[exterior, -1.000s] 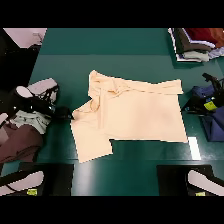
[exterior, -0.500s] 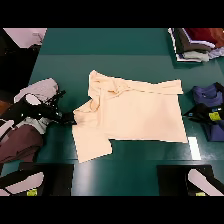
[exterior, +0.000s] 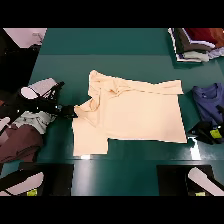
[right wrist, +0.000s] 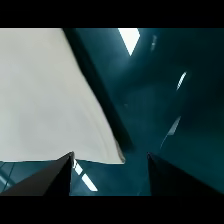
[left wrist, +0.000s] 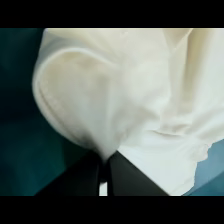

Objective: Fold the shirts.

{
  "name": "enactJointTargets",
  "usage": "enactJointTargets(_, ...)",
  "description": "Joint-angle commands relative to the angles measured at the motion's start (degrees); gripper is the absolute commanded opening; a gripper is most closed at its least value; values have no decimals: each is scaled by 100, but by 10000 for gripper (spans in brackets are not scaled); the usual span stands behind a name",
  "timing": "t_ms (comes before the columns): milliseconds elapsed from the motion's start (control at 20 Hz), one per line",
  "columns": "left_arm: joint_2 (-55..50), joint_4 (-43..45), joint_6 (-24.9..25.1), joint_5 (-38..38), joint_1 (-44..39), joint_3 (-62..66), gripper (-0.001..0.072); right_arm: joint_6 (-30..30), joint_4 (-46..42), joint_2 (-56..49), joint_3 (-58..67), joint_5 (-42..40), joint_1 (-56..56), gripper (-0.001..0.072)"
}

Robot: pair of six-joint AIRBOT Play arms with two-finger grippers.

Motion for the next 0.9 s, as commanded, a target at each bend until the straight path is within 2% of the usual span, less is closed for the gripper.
enactJointTargets(0,42,-11,-7,-13,-7,74,28,-188,31,-520,-164,-103,-125,523)
enactJointTargets(150,42,-11,-7,0,-7,74,28,-291,503,-813,-162,-247,-120,439)
enactJointTargets(350,42,-11,-7,-9,-7,74,28,-334,538,-968,-164,-212,98,421)
enactJointTargets(450,42,-11,-7,-24,-7,74,28,-461,520,-962,-162,-214,402,164)
enactJointTargets(500,42,-13,-9,-63,-7,74,28,-468,520,-962,-162,-229,562,144)
enactJointTargets(550,42,-11,-9,-157,-7,74,28,-485,529,-962,-162,-234,699,55)
enactJointTargets(600,44,-13,-9,-236,-7,74,28,-485,533,-962,-153,-234,831,12)
enactJointTargets(850,748,-13,-278,-249,146,566,27,-389,863,-514,929,201,1475,11)
